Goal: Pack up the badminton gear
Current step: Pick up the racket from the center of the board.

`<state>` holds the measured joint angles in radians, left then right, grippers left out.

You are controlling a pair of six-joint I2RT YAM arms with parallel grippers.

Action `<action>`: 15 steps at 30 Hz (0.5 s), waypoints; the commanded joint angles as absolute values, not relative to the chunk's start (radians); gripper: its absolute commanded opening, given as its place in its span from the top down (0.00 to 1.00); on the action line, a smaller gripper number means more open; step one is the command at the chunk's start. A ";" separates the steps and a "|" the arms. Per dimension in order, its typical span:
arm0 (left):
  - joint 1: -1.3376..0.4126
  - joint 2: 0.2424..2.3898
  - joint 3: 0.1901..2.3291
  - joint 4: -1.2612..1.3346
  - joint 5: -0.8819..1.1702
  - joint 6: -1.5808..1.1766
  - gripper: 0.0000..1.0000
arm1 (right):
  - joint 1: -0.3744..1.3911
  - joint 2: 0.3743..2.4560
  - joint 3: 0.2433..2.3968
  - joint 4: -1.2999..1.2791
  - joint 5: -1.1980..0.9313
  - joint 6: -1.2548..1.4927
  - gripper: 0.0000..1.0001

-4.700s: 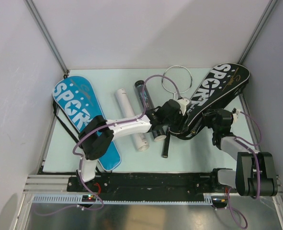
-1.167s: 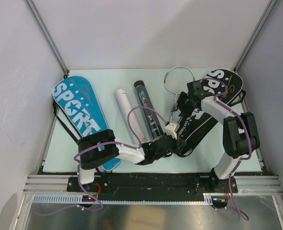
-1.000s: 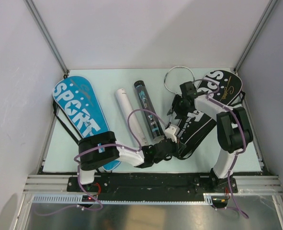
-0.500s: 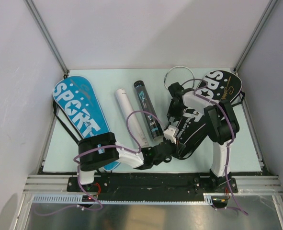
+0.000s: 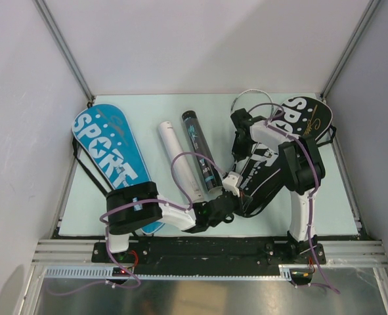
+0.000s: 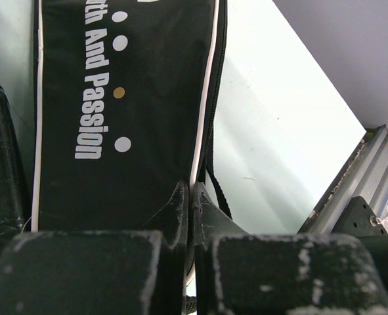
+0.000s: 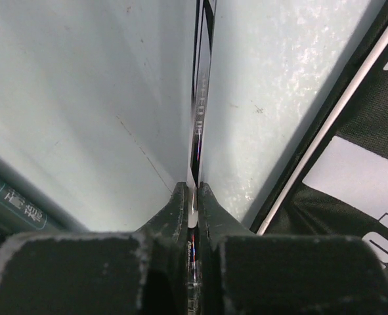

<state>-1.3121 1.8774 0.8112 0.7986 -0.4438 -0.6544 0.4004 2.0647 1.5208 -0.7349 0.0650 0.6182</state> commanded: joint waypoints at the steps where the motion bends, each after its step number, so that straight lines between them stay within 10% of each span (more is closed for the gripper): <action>1: -1.290 1.810 0.803 0.852 -0.483 -0.663 1.00 | 0.354 1.973 1.644 -0.635 0.134 0.524 1.00; 15: -1.266 1.769 0.803 0.836 -0.442 -0.679 1.00 | 0.284 1.797 1.716 -0.662 0.108 0.436 1.00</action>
